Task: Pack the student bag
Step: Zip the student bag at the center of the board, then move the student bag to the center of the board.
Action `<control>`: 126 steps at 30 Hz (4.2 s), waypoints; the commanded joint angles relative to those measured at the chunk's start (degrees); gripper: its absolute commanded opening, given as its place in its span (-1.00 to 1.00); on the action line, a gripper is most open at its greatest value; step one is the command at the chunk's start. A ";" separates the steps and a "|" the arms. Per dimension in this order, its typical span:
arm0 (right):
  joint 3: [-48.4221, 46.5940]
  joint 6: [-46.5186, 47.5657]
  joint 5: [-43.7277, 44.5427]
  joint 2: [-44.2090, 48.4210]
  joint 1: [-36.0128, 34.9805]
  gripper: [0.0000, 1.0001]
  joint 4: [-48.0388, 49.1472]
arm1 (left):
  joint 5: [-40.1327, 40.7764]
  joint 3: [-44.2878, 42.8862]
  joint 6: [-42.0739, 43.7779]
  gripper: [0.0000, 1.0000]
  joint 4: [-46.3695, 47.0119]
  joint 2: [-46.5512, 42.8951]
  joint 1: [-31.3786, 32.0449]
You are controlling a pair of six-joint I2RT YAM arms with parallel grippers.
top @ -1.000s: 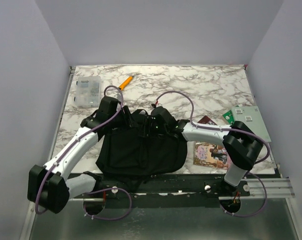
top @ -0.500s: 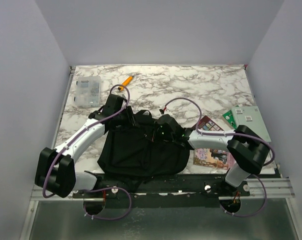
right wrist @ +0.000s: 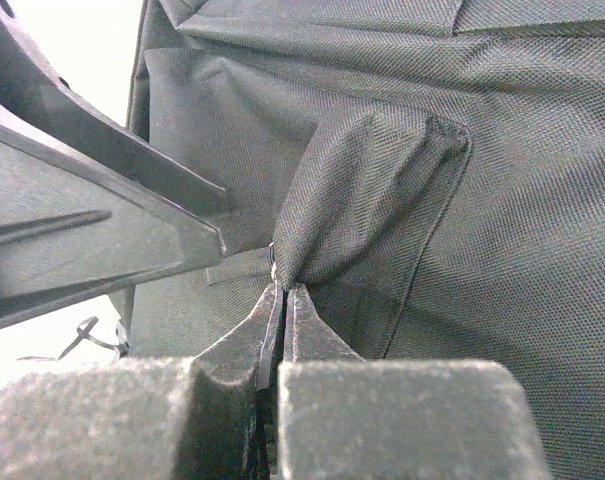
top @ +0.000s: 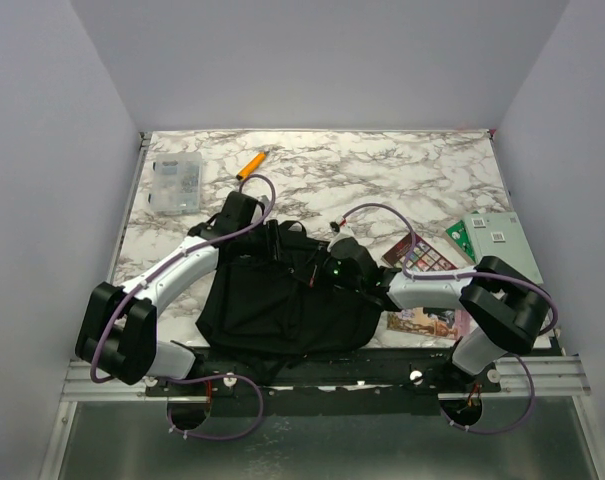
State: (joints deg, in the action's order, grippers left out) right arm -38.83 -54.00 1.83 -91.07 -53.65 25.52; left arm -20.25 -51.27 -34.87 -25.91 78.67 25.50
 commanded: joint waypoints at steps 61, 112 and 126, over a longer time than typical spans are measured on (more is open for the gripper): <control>-5.54 3.78 -8.22 -5.02 -3.32 -0.99 -4.82 | 31.66 -21.27 3.14 -1.00 -4.01 14.46 2.66; -14.48 20.75 15.24 5.14 5.62 0.14 -50.40 | 0.03 -2.58 6.65 -1.00 -2.96 -0.65 -2.47; -6.76 3.08 6.60 17.07 -14.45 0.23 -48.05 | -5.94 -0.94 8.44 -1.00 -0.65 -1.06 -5.02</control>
State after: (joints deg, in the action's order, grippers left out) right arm -52.14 -42.72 14.41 -77.01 -64.34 -29.06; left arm -21.85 -52.07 -27.09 -28.40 78.26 20.95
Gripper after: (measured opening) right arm 0.613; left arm 0.005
